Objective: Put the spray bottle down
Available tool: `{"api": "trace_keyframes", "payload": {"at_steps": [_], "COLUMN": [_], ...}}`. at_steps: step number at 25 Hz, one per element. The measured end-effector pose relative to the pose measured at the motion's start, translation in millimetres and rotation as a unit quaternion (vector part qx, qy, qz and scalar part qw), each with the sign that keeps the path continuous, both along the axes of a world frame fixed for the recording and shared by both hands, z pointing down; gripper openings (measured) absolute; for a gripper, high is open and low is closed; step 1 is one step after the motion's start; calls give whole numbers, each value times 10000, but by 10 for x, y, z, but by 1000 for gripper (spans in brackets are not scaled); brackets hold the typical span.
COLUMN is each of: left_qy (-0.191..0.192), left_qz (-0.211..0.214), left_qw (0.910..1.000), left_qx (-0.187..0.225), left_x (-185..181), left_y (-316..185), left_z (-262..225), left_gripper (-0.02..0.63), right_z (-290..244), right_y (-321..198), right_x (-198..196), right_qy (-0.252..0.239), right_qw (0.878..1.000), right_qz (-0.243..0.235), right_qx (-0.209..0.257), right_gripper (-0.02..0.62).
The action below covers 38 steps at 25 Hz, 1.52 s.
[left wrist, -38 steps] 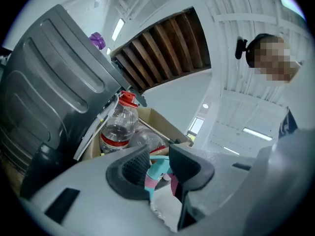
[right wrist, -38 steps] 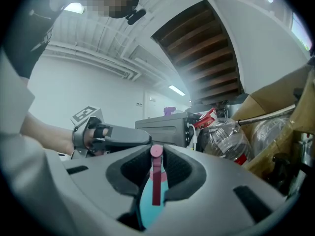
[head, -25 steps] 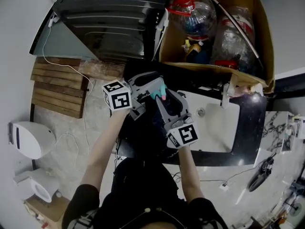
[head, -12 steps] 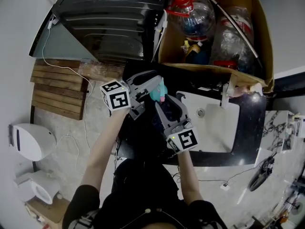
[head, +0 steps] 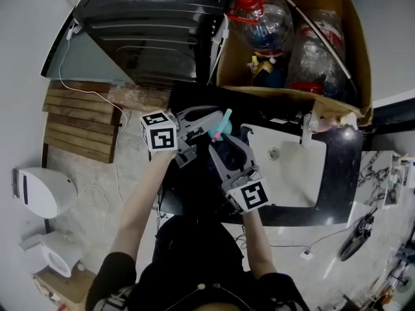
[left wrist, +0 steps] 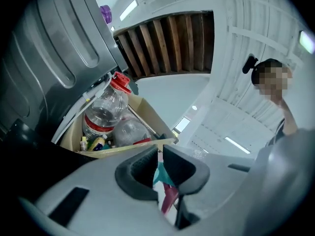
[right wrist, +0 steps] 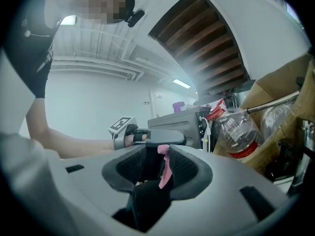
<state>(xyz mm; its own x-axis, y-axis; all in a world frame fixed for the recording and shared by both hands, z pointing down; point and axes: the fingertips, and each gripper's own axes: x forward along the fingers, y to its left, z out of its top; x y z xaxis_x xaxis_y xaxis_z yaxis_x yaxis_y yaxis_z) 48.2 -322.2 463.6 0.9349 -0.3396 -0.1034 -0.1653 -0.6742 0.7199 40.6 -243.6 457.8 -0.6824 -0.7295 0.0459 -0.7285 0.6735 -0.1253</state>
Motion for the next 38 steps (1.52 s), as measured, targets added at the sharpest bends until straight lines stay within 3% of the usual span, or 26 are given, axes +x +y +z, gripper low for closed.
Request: {"api": "trace_keyframes", "payload": {"at_steps": [7, 17, 20, 23, 27, 32, 38], "left_qy": [-149, -739, -924, -1228, -1551, -1710, -2408], "left_qz": [-53, -902, -1104, -1290, -1463, -1729, -2133], "left_qw": [9996, 9848, 9770, 9659, 9543, 9465, 9168], "left_qx": [236, 1285, 1574, 1878, 2096, 2123, 2366], "left_x": [51, -366, -462, -526, -578, -674, -826], "left_y": [-3, 169, 356, 590, 934, 1346, 1696], "left_z": [-74, -453, -581, -651, -681, -679, -498], "left_gripper": [34, 34, 34, 34, 31, 31, 29], "right_z": [0, -125, -222, -315, -419, -582, -707], "right_y": [40, 108, 181, 288, 497, 820, 1129], "right_x": [-136, 106, 200, 333, 478, 642, 775], "right_qy": [-10, -12, 27, 173, 403, 395, 353], "right_qw": [9999, 9999, 9995, 9977, 9952, 9914, 9869], "right_qz": [-147, 97, 285, 595, 842, 1216, 1524], "right_qx": [-14, 53, 154, 275, 305, 272, 388], "right_gripper": [144, 141, 119, 2, 2, 2, 2]}}
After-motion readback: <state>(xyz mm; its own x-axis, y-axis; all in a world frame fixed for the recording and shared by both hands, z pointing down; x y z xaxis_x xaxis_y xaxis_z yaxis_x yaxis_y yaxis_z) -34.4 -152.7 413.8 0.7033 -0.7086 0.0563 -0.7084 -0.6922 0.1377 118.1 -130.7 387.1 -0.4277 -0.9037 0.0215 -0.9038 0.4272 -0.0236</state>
